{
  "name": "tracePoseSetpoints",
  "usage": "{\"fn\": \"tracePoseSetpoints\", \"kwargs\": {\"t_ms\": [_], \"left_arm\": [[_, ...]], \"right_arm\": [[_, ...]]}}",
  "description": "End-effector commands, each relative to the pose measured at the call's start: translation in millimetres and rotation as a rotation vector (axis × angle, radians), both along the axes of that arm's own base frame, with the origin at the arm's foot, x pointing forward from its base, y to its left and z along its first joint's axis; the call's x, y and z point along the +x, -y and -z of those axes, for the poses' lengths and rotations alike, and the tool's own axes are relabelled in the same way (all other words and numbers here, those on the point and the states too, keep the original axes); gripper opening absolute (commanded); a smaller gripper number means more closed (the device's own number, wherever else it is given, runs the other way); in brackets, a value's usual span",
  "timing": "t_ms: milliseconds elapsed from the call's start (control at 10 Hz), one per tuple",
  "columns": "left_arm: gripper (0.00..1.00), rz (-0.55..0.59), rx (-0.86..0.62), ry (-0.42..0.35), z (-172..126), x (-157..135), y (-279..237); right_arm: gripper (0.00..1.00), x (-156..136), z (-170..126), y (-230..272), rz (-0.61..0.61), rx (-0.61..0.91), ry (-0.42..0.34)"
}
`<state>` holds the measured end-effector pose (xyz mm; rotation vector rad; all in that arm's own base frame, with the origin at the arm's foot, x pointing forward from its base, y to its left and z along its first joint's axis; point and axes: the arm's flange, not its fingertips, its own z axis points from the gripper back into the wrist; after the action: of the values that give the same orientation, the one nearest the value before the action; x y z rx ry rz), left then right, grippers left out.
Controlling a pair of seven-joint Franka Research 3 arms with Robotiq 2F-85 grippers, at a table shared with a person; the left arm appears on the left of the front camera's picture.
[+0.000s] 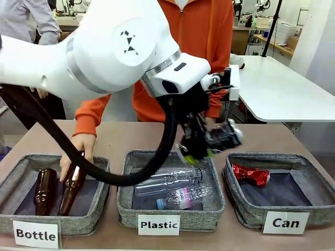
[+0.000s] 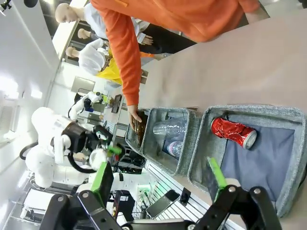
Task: Sort the can waste into the basket.
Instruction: Pick up the can waste from the table and place it in the right Fabric basket.
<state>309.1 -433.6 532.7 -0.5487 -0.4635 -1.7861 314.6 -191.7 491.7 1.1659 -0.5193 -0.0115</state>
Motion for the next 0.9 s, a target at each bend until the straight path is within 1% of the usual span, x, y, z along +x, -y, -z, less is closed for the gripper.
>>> {"fn": "tracePoseSetpoints", "kwargs": {"t_ms": [0,200,400,500,600,700,800], "left_arm": [[0.38,0.083,-0.107,-0.077,6,-7,9],[0.38,0.058,-0.128,0.001,5,-17,23],[0.38,0.046,-0.097,-0.003,7,-14,30],[0.38,0.021,-0.088,0.022,6,-11,37],[0.38,0.014,-0.09,0.068,5,-6,57],[0.38,0.051,-0.1,0.113,5,5,89],[0.38,0.113,-0.11,0.175,9,16,117]], "right_arm": [[1.0,2,-3,-1,0.004,0.014,0.013],[1.0,2,-3,-1,0.004,0.014,0.013],[1.0,2,-3,-1,0.004,0.014,0.013],[1.0,2,-3,-1,0.004,0.014,0.013],[1.0,2,-3,-1,0.004,0.014,0.013],[1.0,2,-3,-1,0.004,0.014,0.013],[1.0,2,-3,-1,0.004,0.014,0.013]]}}
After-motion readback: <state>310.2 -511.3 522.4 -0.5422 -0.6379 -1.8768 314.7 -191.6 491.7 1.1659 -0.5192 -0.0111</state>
